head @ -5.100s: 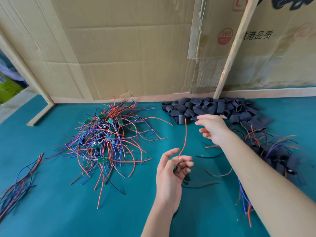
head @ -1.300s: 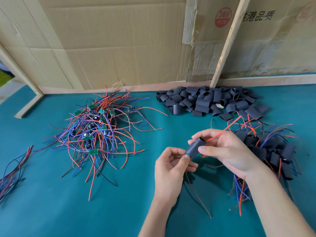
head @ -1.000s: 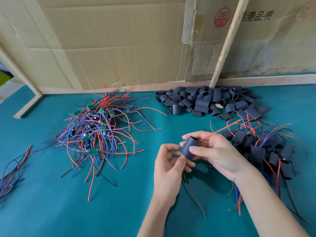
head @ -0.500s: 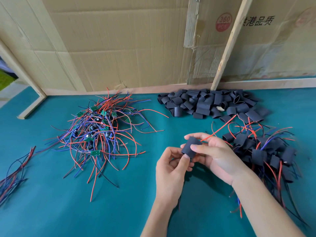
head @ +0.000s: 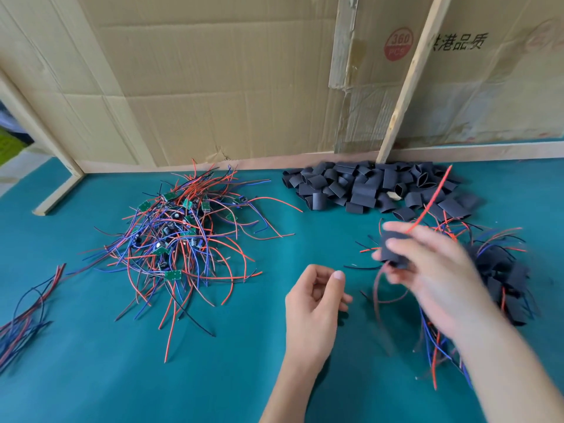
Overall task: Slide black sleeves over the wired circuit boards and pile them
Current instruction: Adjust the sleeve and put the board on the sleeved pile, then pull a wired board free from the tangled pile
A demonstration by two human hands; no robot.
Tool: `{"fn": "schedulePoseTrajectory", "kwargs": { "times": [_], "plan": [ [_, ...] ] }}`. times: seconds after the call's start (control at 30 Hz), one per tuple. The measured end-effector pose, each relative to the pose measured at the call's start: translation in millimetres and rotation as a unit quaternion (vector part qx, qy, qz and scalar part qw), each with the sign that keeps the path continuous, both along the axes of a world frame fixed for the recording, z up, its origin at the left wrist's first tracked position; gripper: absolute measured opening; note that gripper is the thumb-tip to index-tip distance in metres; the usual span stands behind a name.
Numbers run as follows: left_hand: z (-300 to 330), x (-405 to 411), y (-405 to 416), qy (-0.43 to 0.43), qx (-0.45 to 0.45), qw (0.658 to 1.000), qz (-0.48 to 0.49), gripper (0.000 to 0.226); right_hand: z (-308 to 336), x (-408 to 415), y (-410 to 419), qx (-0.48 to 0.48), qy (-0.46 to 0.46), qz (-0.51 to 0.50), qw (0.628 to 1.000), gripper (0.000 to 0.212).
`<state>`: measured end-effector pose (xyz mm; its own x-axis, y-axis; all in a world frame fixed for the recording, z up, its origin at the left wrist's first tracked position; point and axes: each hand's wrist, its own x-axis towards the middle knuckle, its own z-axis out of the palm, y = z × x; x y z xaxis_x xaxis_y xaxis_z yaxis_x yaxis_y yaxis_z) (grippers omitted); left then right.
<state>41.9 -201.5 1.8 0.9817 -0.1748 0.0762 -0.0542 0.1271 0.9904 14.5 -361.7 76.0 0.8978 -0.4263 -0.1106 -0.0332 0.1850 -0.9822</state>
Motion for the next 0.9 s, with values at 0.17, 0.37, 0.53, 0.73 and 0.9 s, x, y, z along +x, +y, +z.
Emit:
{"fn": "schedulePoseTrajectory", "kwargs": {
  "times": [0.17, 0.37, 0.53, 0.73, 0.9],
  "plan": [
    [-2.1, 1.4, -0.6, 0.008, -0.008, 1.000, 0.006, 0.015, 35.2, -23.4, -86.1, -0.278, 0.132, -0.124, 0.943, 0.049],
    [0.5, 0.5, -0.3, 0.011, -0.013, 1.000, 0.007, 0.015, 15.7, 2.7, -166.1, -0.472, 0.190, -0.193, 0.839, 0.080],
    [-2.4, 1.3, 0.1, 0.009, -0.020, 0.999, 0.024, 0.014, 43.8, 58.2, 18.3, -0.499, 0.079, 0.072, 0.860, 0.021],
    [0.5, -0.6, 3.7, 0.001, -0.037, 0.999, 0.023, 0.020, -15.0, 137.7, 120.3, -0.629, 0.151, 0.303, 0.700, 0.055],
    [1.3, 1.1, 8.7, 0.010, -0.022, 0.999, 0.030, 0.015, -31.3, 146.0, 127.2, -0.701, 0.112, 0.227, 0.667, 0.030]
  ]
}}
